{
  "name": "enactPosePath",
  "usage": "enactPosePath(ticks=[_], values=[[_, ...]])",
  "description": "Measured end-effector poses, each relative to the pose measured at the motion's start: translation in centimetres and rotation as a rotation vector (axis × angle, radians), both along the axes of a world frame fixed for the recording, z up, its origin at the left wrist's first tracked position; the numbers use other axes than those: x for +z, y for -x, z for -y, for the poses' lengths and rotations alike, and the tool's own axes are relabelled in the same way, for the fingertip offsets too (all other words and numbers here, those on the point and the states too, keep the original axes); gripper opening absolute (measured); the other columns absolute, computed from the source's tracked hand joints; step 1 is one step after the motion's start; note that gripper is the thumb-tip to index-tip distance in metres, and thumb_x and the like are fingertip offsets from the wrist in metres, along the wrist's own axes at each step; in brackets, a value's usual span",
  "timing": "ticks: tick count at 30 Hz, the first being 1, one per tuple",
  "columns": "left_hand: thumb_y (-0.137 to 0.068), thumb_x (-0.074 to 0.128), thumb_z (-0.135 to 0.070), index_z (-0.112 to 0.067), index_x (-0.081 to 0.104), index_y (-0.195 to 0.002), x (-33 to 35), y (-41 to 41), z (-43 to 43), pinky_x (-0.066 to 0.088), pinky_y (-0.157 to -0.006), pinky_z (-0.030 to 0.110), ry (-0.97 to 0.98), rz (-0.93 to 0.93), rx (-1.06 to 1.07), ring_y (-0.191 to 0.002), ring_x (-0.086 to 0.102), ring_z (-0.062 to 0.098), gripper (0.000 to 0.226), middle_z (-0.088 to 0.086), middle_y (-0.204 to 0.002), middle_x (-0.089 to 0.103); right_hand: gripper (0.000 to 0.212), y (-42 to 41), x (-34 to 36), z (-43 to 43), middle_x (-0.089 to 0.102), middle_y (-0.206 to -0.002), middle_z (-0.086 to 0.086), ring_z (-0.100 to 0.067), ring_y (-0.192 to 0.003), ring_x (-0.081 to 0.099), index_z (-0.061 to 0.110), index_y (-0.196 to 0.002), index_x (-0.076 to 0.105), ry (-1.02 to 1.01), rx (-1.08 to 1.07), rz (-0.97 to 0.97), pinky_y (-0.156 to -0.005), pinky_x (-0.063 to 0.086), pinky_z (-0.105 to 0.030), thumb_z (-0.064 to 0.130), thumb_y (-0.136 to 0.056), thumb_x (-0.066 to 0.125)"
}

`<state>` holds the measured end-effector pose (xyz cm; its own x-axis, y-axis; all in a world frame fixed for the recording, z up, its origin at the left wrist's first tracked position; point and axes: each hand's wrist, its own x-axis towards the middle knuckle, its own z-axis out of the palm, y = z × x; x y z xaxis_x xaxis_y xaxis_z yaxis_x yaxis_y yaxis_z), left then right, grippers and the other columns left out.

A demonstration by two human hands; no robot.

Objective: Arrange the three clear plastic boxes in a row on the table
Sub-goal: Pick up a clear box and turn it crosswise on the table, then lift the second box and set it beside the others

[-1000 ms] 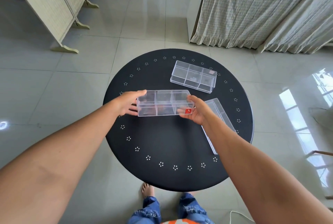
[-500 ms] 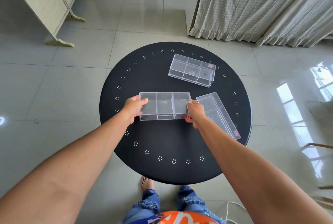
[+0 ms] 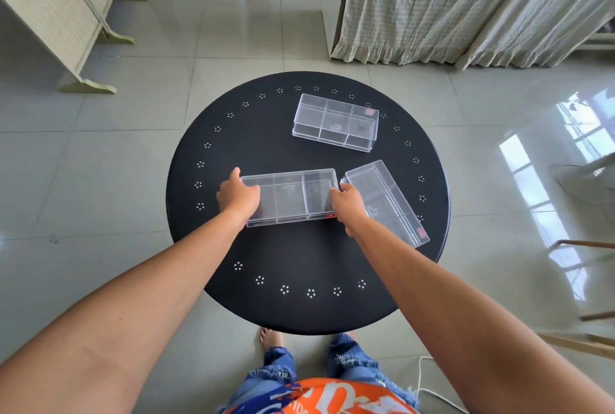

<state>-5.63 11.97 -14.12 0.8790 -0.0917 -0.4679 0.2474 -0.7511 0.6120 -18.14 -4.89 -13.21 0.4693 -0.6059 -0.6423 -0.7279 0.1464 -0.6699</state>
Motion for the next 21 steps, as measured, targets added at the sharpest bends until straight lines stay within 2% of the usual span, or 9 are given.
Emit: enactPosePath(ticks=[1, 3, 6, 8, 10, 13, 16, 19, 21], values=[[-0.088, 0.050, -0.021, -0.025, 0.032, -0.150, 0.4, 0.1, 0.4, 0.040, -0.104, 0.044, -0.062, 0.093, -0.036, -0.135, 0.038, 0.032, 0.064, 0.008, -0.149, 0.042, 0.040, 0.6, 0.3, 0.0, 0.056, -0.086, 0.000, -0.019, -0.071, 0.051, 0.022, -0.133, 0.051, 0.038, 0.028, 0.005, -0.061, 0.037, -0.029, 0.022, -0.094, 0.041], [-0.088, 0.051, -0.019, -0.025, 0.039, -0.146, 1.3, 0.3, 1.6, 0.039, -0.105, 0.045, -0.099, 0.270, -0.143, -0.132, 0.040, 0.033, 0.060, 0.008, -0.147, 0.044, 0.051, 2.1, 1.0, 0.3, 0.060, -0.092, 0.000, -0.021, -0.084, 0.057, 0.021, -0.146, 0.043, 0.128, 0.073, 0.025, -0.071, 0.043, -0.030, 0.022, -0.094, 0.045], [-0.089, 0.052, -0.020, -0.027, 0.050, -0.139, 2.0, 0.4, 4.4, 0.036, -0.107, 0.044, -0.069, 0.386, -0.331, -0.131, 0.042, 0.030, 0.051, 0.004, -0.146, 0.044, 0.046, 5.0, 1.6, 1.0, 0.066, -0.101, -0.002, -0.020, -0.096, 0.061, 0.018, -0.140, 0.052, 0.254, 0.086, 0.109, -0.089, 0.050, -0.034, 0.023, -0.094, 0.050], [-0.088, 0.055, -0.022, -0.027, 0.053, -0.136, 2.5, 0.8, 6.7, 0.035, -0.107, 0.045, -0.097, 0.478, -0.465, -0.131, 0.043, 0.029, 0.048, 0.005, -0.146, 0.045, 0.042, 7.3, 1.7, 1.8, 0.062, -0.112, -0.001, -0.017, -0.106, 0.059, 0.020, -0.135, 0.057, 0.365, 0.056, 0.153, -0.100, 0.048, -0.039, 0.027, -0.093, 0.058], [-0.086, 0.057, -0.024, -0.026, 0.054, -0.135, 3.0, 1.5, 9.2, 0.034, -0.107, 0.045, -0.084, 0.550, -0.585, -0.130, 0.044, 0.029, 0.049, 0.004, -0.144, 0.047, 0.047, 9.8, 1.6, 2.7, 0.056, -0.119, -0.001, -0.019, -0.117, 0.052, 0.023, -0.134, 0.057, 0.546, 0.038, 0.134, -0.105, 0.042, -0.039, 0.035, -0.089, 0.065], [-0.084, 0.059, -0.025, -0.026, 0.049, -0.140, 3.7, 2.6, 12.8, 0.033, -0.108, 0.043, -0.051, 0.502, -0.812, -0.133, 0.044, 0.027, 0.057, 0.002, -0.146, 0.047, 0.078, 13.3, 1.3, 4.0, 0.043, -0.136, -0.005, -0.026, -0.130, 0.038, 0.029, -0.145, 0.042, 0.735, 0.088, -0.077, -0.109, 0.026, -0.040, 0.059, -0.077, 0.068], [-0.080, 0.057, -0.020, -0.025, 0.030, -0.152, 3.8, 3.6, 15.7, 0.031, -0.113, 0.043, -0.153, 0.321, -1.044, -0.137, 0.042, 0.028, 0.077, 0.005, -0.153, 0.042, 0.116, 16.1, 0.1, 4.6, 0.024, -0.152, -0.007, -0.029, -0.142, 0.024, 0.032, -0.156, 0.014, 0.662, 0.148, -0.247, -0.113, 0.019, -0.044, 0.079, -0.062, 0.064], [-0.077, 0.052, -0.010, -0.026, 0.011, -0.156, 3.0, 4.1, 17.5, 0.018, -0.120, 0.048, -0.211, 0.151, -1.101, -0.138, 0.042, 0.030, 0.090, 0.008, -0.153, 0.041, 0.132, 17.6, -2.0, 4.5, 0.007, -0.163, -0.010, -0.030, -0.151, 0.014, 0.036, -0.157, -0.008, 0.576, 0.206, -0.270, -0.119, 0.019, -0.046, 0.083, -0.057, 0.065], [-0.077, 0.050, -0.009, -0.026, 0.006, -0.156, 2.5, 4.1, 17.9, 0.019, -0.120, 0.047, -0.224, 0.093, -1.084, -0.133, 0.047, 0.032, 0.093, 0.009, -0.147, 0.048, 0.135, 17.6, -3.0, 4.3, 0.001, -0.165, -0.010, -0.030, -0.152, 0.013, 0.040, -0.154, -0.017, 0.522, 0.210, -0.215, -0.121, 0.022, -0.044, 0.078, -0.058, 0.071]])
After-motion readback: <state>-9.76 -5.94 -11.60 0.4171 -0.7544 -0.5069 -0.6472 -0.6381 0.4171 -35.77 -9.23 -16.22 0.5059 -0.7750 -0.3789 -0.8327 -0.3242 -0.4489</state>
